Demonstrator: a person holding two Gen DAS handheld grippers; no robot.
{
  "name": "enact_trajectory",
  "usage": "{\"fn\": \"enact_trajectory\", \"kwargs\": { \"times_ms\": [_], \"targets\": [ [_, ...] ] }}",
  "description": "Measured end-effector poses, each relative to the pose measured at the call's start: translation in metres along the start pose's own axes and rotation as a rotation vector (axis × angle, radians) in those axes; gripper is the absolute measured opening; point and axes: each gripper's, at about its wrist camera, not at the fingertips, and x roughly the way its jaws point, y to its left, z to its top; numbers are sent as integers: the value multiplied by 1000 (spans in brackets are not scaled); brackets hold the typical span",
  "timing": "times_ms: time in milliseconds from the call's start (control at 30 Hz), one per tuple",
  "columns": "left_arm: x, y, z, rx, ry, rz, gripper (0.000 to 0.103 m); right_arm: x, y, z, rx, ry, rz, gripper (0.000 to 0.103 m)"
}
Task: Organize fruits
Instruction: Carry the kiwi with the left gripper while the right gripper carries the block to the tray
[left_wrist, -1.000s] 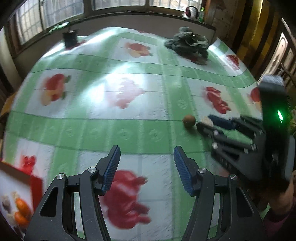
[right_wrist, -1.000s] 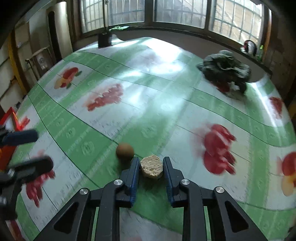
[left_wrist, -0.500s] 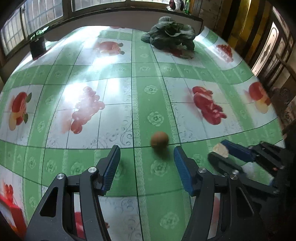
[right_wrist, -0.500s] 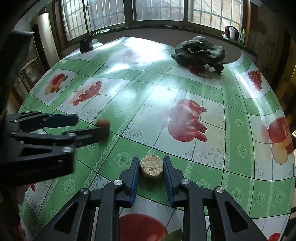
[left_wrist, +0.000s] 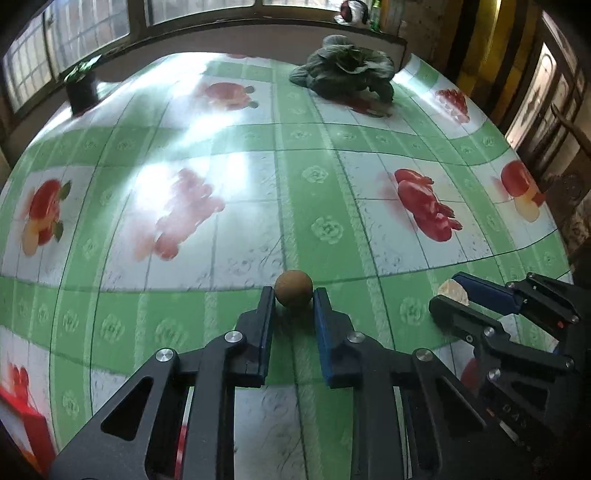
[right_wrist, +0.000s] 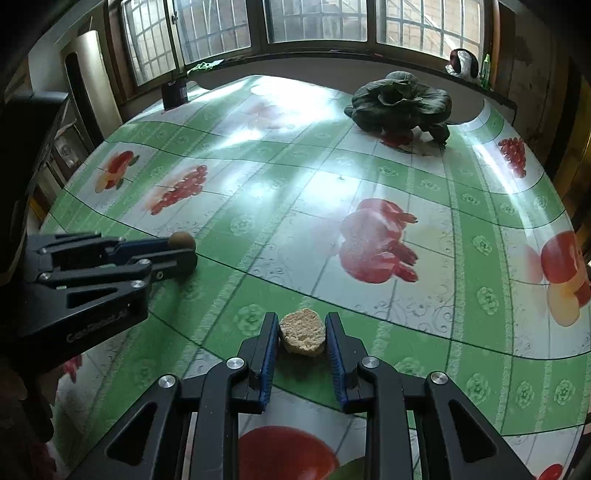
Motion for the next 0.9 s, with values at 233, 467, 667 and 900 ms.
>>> {"fn": "enact_trajectory", "kwargs": {
  "times_ms": [233,467,667,900],
  "targets": [
    [-51,20,-32,-49,-44,45,20,-27,35,-6,-15,-35,50,25],
    [-96,42,-82,-97,-59,97,20,-68,94,-35,-40,-69,132,25],
    [-133,82,-126,-166,-88,195,20,-85,149,-53,-66,-72,201,25],
    [-167,124,-159,-224,-143,308,20,-88,206,-60,-110,-68,276,25]
  ]
}}
